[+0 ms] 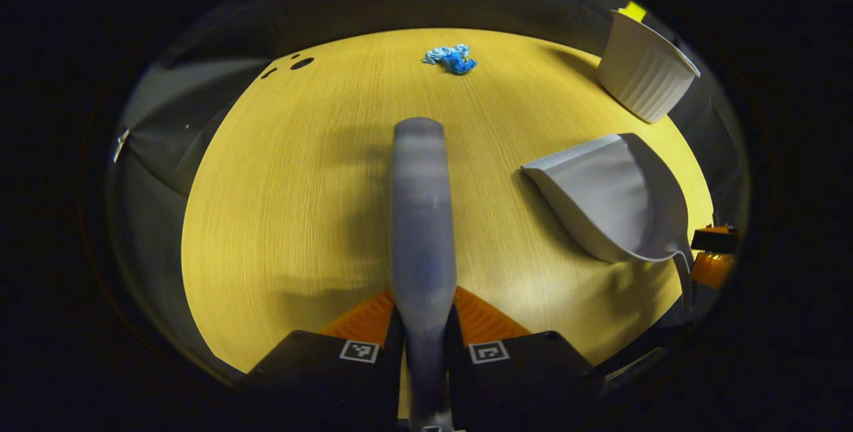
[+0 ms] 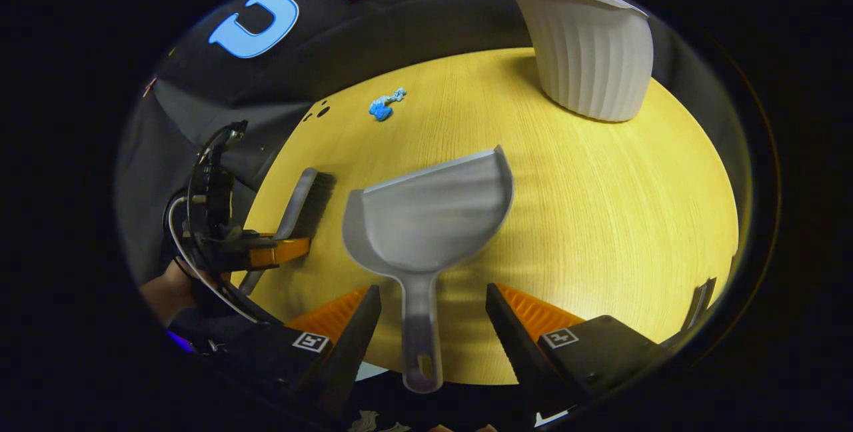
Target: Pick up the small broom and dustpan from the desktop, sweep the trash into the dustpan with the broom, and then empty the trash into the garbage bin.
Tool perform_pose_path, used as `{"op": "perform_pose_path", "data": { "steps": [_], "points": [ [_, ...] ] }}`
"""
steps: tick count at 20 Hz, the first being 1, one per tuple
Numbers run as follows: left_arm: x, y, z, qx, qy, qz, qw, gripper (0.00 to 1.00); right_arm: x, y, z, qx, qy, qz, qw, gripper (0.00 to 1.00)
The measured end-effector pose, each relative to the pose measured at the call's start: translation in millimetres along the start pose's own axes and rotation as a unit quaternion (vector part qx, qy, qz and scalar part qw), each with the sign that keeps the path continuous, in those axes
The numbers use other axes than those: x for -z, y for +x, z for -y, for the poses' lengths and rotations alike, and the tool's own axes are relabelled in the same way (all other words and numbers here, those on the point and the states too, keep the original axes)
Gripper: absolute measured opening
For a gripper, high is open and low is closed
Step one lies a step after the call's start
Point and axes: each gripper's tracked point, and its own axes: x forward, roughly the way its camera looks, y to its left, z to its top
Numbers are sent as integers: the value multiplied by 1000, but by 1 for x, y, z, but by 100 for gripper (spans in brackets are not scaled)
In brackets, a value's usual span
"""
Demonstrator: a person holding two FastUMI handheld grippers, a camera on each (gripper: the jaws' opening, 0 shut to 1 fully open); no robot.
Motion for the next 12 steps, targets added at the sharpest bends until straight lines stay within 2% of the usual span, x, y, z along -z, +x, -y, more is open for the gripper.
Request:
{"op": "perform_pose_path", "data": {
  "steps": [3, 7, 11, 12],
  "points": [
    [-2, -1, 0, 2, 10, 12, 1000, 30, 4, 5, -6, -3, 0, -10, 1000, 99],
    [-3, -8, -1, 0, -3, 32, 999, 27, 7, 16, -5, 3, 13, -21, 1000, 99],
    [-4, -29, -9, -7, -1, 49, 999, 27, 12, 29, 3, 19, 28, -35, 999, 99],
    [-5, -35, -11, -6, -8, 54, 998, 30, 13, 33, 5, 25, 26, -40, 999, 99]
  ]
}}
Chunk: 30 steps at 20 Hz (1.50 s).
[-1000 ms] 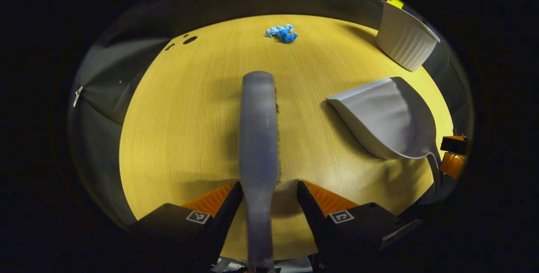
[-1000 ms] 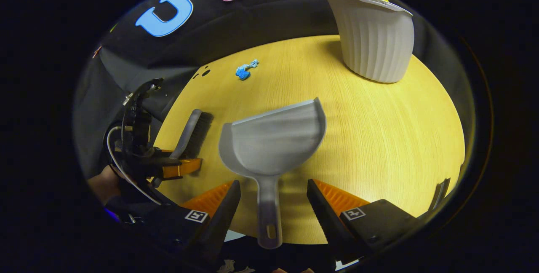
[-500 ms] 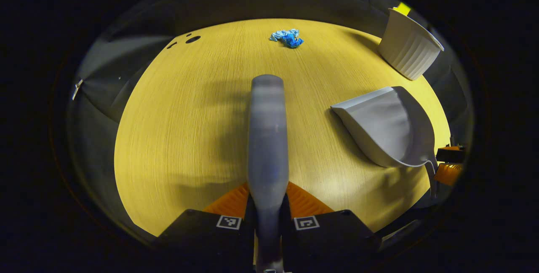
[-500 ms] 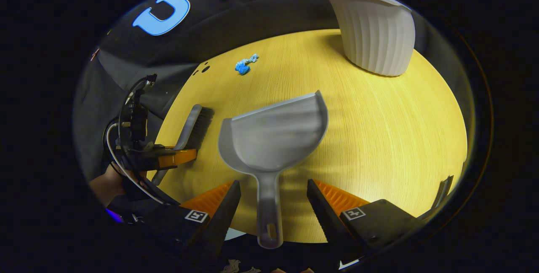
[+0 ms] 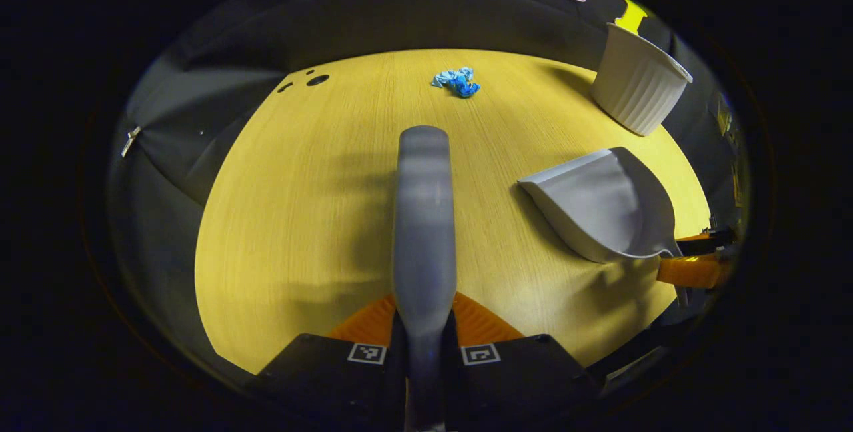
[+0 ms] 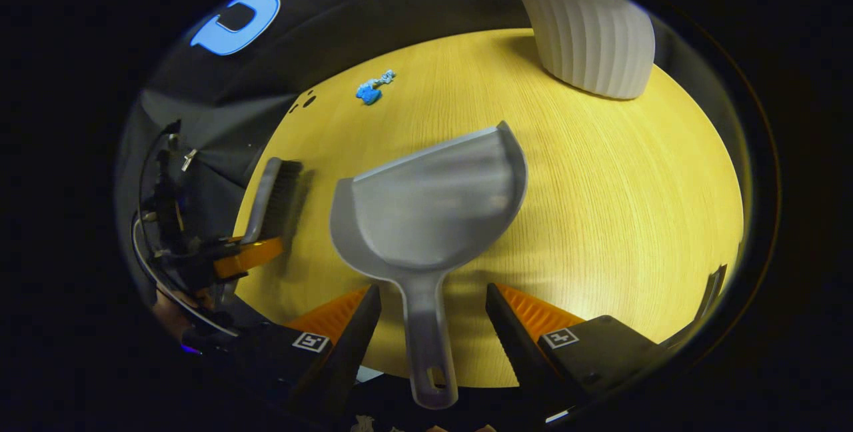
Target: Pick up the small broom and dustpan from the desktop, sweep the trash into the dustpan with the broom, and then empty the trash into the garbage bin.
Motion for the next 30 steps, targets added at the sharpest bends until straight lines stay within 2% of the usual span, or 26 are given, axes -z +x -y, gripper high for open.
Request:
{"op": "perform_pose_path", "data": {
  "steps": [2, 5, 6, 7, 8, 9, 12, 14, 15, 16, 18, 19, 20, 21, 22, 24, 25, 30],
  "points": [
    [1, -4, -6, -4, -16, 7, 1000, 26, 2, 10, 2, 12, -15, -5, 1000, 99],
    [10, -9, -12, -11, -48, 4, 999, 27, 7, 25, 4, 31, -41, -20, 998, 99],
    [12, -10, -15, -13, -59, 5, 998, 27, 3, 26, 3, 38, -50, -9, 998, 99],
    [12, -12, -18, -16, -70, 7, 997, 27, 3, 30, 2, 43, -60, -11, 997, 95],
    [14, -13, -20, -18, -77, 8, 997, 30, 0, 31, 3, 52, -70, -9, 996, 96],
    [15, -14, -22, -23, -81, 6, 996, 27, 1, 33, 3, 59, -76, -9, 995, 94],
    [19, -16, -27, -30, -85, 6, 996, 27, 1, 34, 11, 94, -102, -5, 990, 88],
    [15, -16, -27, -30, -84, 8, 996, 27, -2, 30, 14, 108, -111, -5, 988, 53],
    [11, -15, -26, -27, -84, 10, 996, 27, -3, 36, 15, 113, -110, -6, 987, 50],
    [8, -14, -25, -24, -84, 13, 996, 26, -2, 30, 14, 110, -108, -8, 988, 41],
    [5, -12, -23, -22, -78, 13, 997, 23, -3, 33, 8, 85, -115, -9, 990, 51],
    [2, -10, -24, -22, -73, 12, 997, 27, -1, 34, 8, 73, -120, -11, 990, 40],
    [-3, -7, -23, -22, -66, 11, 998, 24, -3, 34, 9, 63, -120, -9, 991, 39],
    [-8, -4, -24, -22, -59, 9, 998, 30, -2, 35, 7, 54, -121, -11, 991, 39],
    [-15, 0, -26, -23, -52, 8, 998, 27, -2, 34, 7, 49, -122, -13, 991, 32],
    [-34, 10, -29, -18, -39, 7, 999, 30, -2, 31, 11, 46, -127, -16, 991, 31],
    [-45, 16, -33, -18, -30, 6, 999, 27, -4, 28, 11, 44, -133, -12, 990, 39],
    [-106, 50, -50, -19, 35, -1, 999, 27, -13, 18, 22, 40, -153, -12, 987, 39]
  ]
}}
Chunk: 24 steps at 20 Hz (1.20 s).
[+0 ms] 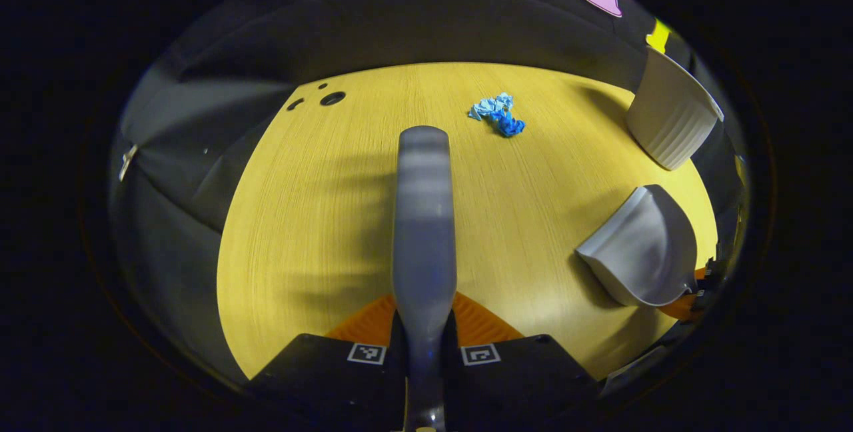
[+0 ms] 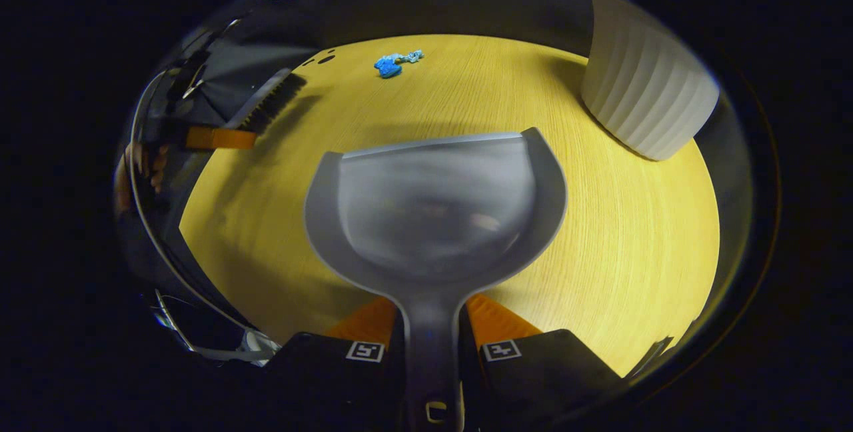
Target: Pick up the small broom and dustpan from the desktop, sweep the trash into the dustpan with the broom, and then empty the trash into the garbage bin.
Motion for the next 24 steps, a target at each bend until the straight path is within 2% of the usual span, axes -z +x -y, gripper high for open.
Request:
{"op": "perform_pose_path", "data": {
  "steps": [2, 4, 5, 6, 7, 8, 14, 19, 20, 21, 24],
  "points": [
    [-29, 19, -7, -3, 38, -1, 999, 27, 0, -4, 7, 1, 4, -2, 1000, 39],
    [-55, 37, -15, -21, 94, 1, 995, 27, -2, -5, 13, -1, 10, 0, 1000, 38],
    [-68, 47, -15, -29, 126, 1, 992, 27, -1, -7, 15, -3, 12, 0, 1000, 35],
    [-77, 58, -12, -34, 156, -2, 987, 27, 0, -8, 16, -3, 14, -2, 1000, 39],
    [-87, 68, -9, -38, 181, -5, 983, 31, 1, -8, 17, -2, 16, -3, 1000, 43],
    [-96, 78, -7, -44, 200, -7, 979, 26, 3, -9, 17, -1, 16, -4, 1000, 38],
    [-145, 115, 4, -55, 265, -8, 963, 27, 22, -14, 11, -4, 13, -20, 1000, 39],
    [-186, 135, 13, -64, 374, 6, 925, 27, 19, -12, 16, 4, 13, -21, 1000, 38],
    [-192, 137, 15, -60, 393, 9, 917, 22, 19, -12, 16, 4, 14, -21, 1000, 38],
    [-197, 140, 22, -48, 408, 13, 912, 27, 20, -11, 16, 3, 13, -22, 1000, 38],
    [-199, 143, 42, -5, 443, 18, 896, 27, 20, -11, 15, 2, 2, -24, 1000, 39]
  ]
}}
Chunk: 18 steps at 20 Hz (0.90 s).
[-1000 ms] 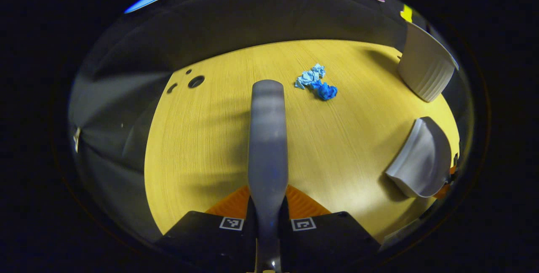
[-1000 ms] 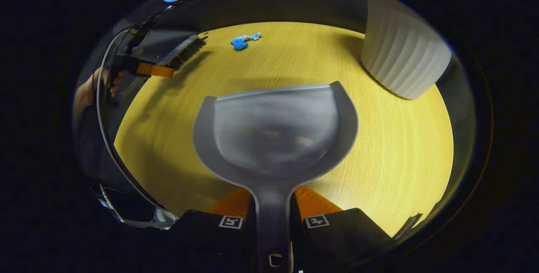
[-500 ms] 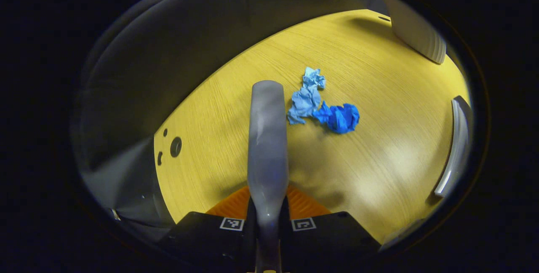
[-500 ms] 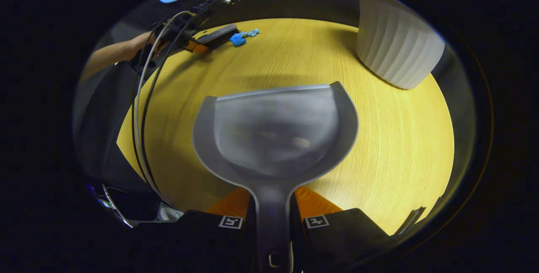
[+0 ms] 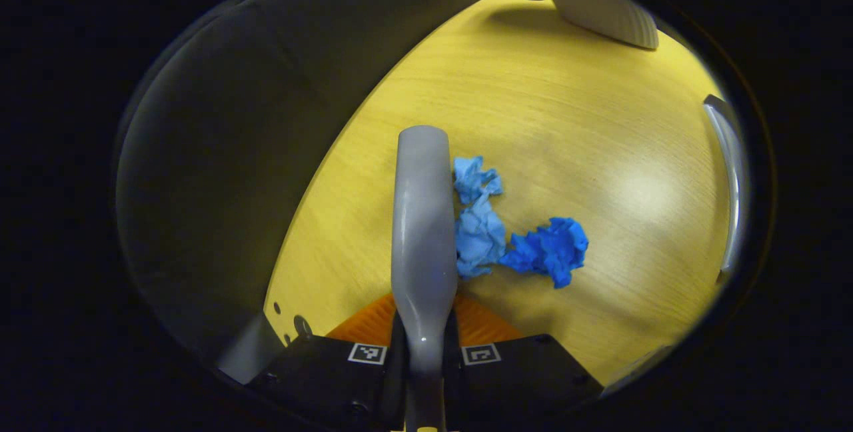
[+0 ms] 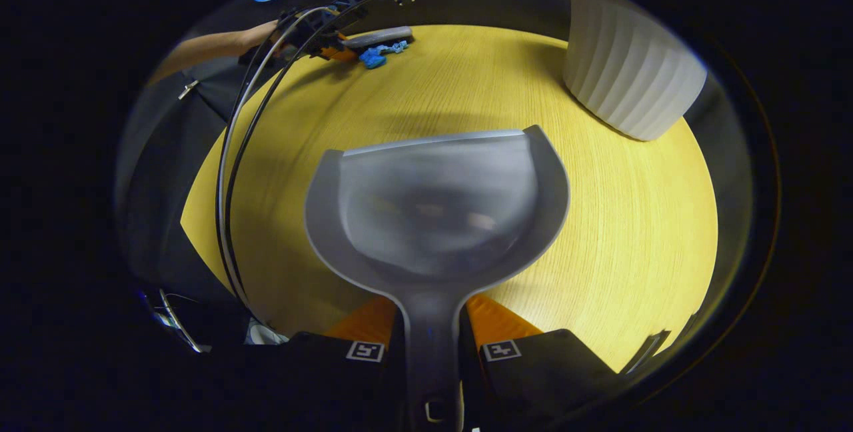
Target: Pick up the small broom and dustpan from the desktop, sweep the trash into the dustpan with the broom, and then empty the trash into the garbage bin.
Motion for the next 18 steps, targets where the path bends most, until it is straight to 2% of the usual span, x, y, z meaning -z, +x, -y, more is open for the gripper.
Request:
{"op": "perform_pose_path", "data": {
  "steps": [3, 4, 5, 7, 9, 11, 12, 14, 15, 16, 17, 18],
  "points": [
    [-5, -9, 22, 52, 1, 7, 999, 27, -1, -3, -3, -4, -8, -5, 1000, 39],
    [-2, -9, 32, 68, -3, 9, 998, 30, -1, -4, -1, -4, -10, -6, 1000, 39],
    [-1, -16, 43, 81, -7, 8, 997, 27, 3, 0, 0, -6, -12, -8, 1000, 39],
    [-2, -33, 70, 111, -19, 7, 994, 27, 4, 2, 0, -6, -19, -13, 1000, 39],
    [-5, -50, 107, 157, -52, 0, 986, 24, 9, 0, 1, -7, -39, -22, 999, 39],
    [-13, -68, 140, 196, -74, -3, 978, 29, 15, -1, 1, -9, -55, -30, 998, 39],
    [-12, -76, 154, 211, -80, -7, 974, 24, 16, -3, 0, -12, -57, -33, 998, 39],
    [-9, -93, 182, 241, -83, -12, 967, 29, 14, 0, 2, -16, -60, -30, 998, 39],
    [-10, -105, 197, 257, -90, -20, 962, 27, 15, -1, 3, -16, -61, -28, 998, 38],
    [-13, -120, 211, 281, -99, -20, 954, 29, 17, 0, 3, -17, -60, -28, 998, 38],
    [-15, -133, 227, 304, -104, -21, 947, 25, 17, 0, 3, -19, -56, -24, 998, 39],
    [-16, -141, 242, 313, -102, -22, 944, 27, 18, 1, 3, -20, -52, -23, 998, 39]
  ]
}}
